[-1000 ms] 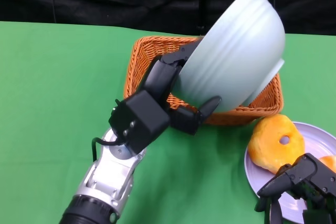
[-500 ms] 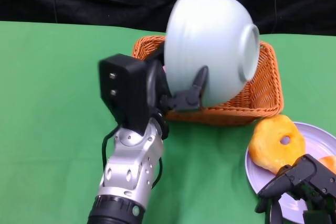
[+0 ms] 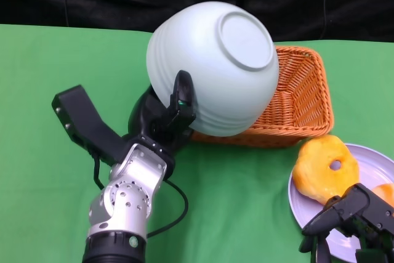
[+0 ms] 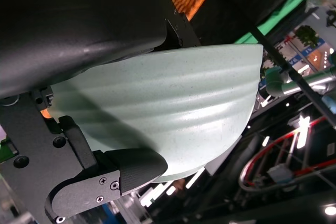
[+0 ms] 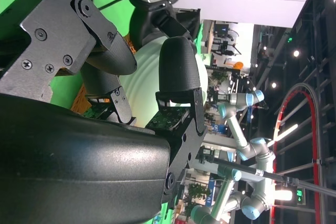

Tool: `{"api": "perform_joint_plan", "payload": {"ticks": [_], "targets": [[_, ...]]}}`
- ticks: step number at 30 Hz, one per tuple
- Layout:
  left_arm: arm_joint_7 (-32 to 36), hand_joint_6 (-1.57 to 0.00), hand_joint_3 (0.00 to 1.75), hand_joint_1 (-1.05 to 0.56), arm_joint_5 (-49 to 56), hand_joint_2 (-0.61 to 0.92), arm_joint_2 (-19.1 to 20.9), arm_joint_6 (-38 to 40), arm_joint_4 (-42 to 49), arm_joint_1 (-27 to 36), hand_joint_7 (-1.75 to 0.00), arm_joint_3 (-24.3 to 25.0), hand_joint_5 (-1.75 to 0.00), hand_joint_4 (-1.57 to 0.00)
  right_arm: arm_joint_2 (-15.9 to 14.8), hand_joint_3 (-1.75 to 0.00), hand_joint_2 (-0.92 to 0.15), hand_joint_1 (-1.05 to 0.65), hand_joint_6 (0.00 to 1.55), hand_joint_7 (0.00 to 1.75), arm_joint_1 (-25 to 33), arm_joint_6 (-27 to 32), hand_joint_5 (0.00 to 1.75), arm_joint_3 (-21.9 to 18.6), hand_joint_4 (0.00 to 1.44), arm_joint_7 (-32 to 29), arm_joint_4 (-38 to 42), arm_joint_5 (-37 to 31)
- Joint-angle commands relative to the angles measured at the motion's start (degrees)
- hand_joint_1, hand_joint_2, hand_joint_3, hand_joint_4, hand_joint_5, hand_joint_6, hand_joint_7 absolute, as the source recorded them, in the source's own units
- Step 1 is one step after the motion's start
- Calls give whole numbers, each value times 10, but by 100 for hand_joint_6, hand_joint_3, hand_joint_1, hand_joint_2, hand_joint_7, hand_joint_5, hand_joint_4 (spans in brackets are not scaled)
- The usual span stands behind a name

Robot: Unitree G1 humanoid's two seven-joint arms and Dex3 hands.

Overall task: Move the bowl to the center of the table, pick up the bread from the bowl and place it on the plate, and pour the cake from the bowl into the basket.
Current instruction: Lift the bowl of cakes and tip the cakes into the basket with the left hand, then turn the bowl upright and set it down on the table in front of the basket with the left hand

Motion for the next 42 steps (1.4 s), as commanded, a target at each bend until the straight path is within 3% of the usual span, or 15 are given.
{"api": "perform_joint_plan", "payload": {"ticks": [1,12,18,24,29,35,38,42], "targets": [[-26,-92,166,-23,-28,29,-16,1,15,-42,-175,17,-175,-110,-5,-159,-27,7,72,147,8,-8,163,6,78,5,-9,-16],[-103,-93,171,-23,-4,18,5,-47,34,-36,-175,8,-175,-110,-9,-158,-30,8,72,148,3,-9,165,0,78,7,-5,-11],[-160,-94,175,-20,75,20,39,-106,16,-6,-169,-33,-175,-108,-7,-157,-29,7,72,148,3,-8,164,0,78,6,-3,-13],[-192,-94,164,-17,160,22,79,-156,-54,53,-163,-89,-175,-105,-7,-156,-30,5,71,150,-1,-10,167,-2,78,6,6,-9],[-217,-95,153,-19,225,28,121,-206,-110,91,-162,-130,-175,-105,-7,-151,-33,2,69,151,1,0,168,-2,76,10,-4,-4],[-215,-93,140,-16,347,39,192,-333,-178,147,-162,-181,-175,-103,-7,-148,-35,2,67,149,-2,2,167,-7,75,16,-7,5],[-214,-92,140,-16,360,40,205,-367,-178,154,-163,-189,-175,-102,-5,-148,-35,2,67,149,-1,0,168,-7,74,17,-7,5],[-221,-88,159,-13,443,31,282,-505,-182,175,-173,-205,-175,-103,-2,-148,-35,2,67,148,-4,3,167,-6,74,16,-7,3]]}}
